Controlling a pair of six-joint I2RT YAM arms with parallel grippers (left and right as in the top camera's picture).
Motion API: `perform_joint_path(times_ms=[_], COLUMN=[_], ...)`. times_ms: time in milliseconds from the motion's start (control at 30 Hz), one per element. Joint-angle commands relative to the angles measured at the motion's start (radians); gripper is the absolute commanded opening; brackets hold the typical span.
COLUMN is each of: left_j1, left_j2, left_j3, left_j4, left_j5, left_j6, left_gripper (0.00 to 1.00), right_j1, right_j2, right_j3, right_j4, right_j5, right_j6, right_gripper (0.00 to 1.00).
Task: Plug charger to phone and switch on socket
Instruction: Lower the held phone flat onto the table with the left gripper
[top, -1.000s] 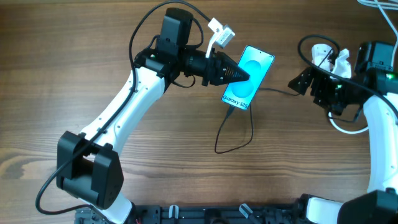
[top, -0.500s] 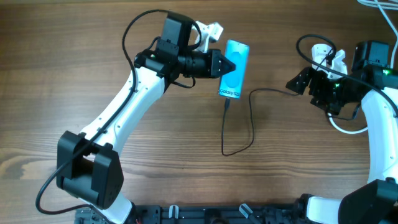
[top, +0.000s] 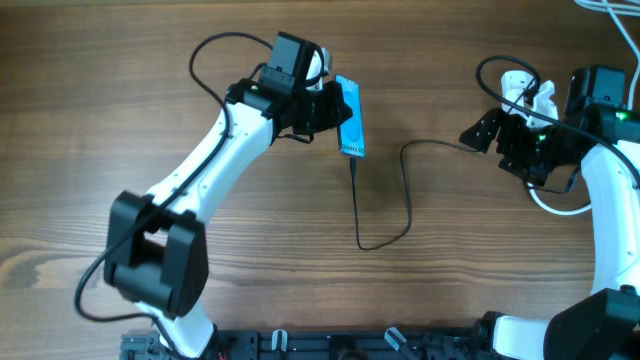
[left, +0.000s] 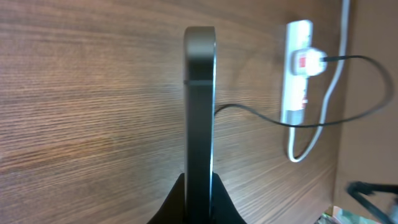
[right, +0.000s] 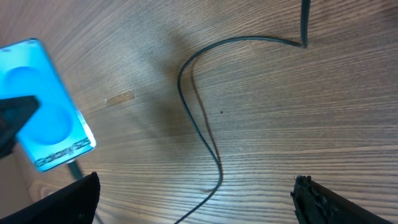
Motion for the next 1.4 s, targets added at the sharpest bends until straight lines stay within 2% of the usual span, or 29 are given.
perform_joint_path(times_ms=[0, 300, 467, 867, 1367], left_j1=[0.001, 0.001, 0.004, 0.069, 0.060], left_j2=[0.053, 0.139, 0.162, 0.194, 0.275], left_j3=[0.007, 0.007, 0.007, 0.007, 0.007], left_j4=[0.023, 0.037, 0.058, 0.106, 0.118], left_j5=[0.062, 0.089, 0.088, 0.081, 0.108], left_j6=[-0.016, -0.012, 0.058, 0.059, 0.059], left_gripper=[0.04, 0.04, 0.04, 0.04, 0.04], right_j1=[0.005, 0.005, 0.005, 0.005, 0.005], right_j2=[0.008, 0.008, 0.008, 0.008, 0.008], right_j3=[0.001, 0.001, 0.001, 0.001, 0.001], right_j4=[-0.004, -0.009, -0.009, -0.008, -0.007], right_j5=[-0.024, -0.024, -0.024, -0.024, -0.024], right_j6=[-0.018, -0.018, -0.018, -0.018, -0.011], right_gripper=[1.00, 1.00, 1.00, 1.00, 1.00])
